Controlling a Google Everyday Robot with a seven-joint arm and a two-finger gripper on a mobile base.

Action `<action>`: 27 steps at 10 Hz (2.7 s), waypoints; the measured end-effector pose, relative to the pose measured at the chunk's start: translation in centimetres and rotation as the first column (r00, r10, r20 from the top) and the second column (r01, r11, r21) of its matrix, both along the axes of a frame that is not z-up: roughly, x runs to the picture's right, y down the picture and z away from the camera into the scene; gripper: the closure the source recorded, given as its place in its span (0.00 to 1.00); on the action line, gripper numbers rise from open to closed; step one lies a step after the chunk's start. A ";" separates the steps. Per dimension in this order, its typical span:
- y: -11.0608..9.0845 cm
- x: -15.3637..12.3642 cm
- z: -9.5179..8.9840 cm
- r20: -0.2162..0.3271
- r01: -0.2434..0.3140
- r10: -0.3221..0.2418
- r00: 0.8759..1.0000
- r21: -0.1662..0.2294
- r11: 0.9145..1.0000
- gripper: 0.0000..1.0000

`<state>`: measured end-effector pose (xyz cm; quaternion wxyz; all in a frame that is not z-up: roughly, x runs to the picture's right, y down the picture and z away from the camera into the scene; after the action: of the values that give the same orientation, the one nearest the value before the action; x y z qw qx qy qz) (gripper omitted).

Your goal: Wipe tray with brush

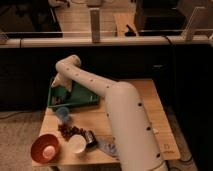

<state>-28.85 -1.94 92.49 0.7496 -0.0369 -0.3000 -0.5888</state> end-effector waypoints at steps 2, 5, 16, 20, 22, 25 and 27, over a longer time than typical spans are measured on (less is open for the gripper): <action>0.9 -0.2 1.9 -0.034 0.050 -0.050 0.998 -0.017 0.999 0.20; 1.7 -0.6 3.6 -0.054 0.092 -0.094 0.994 -0.041 0.995 0.20; 3.4 0.5 7.0 -0.092 0.091 -0.106 0.990 -0.154 0.984 0.85; 3.0 2.0 7.1 -0.099 0.040 -0.057 0.993 -0.166 0.985 1.00; 1.8 3.7 6.1 -0.079 -0.037 0.027 0.996 -0.130 0.991 1.00; 0.5 5.8 4.5 -0.066 -0.132 0.129 0.989 -0.048 0.990 1.00; 0.1 6.5 4.0 -0.074 -0.181 0.180 0.981 0.000 0.984 1.00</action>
<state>-22.33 -1.79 96.52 0.8103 -0.0337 -0.2762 -0.5157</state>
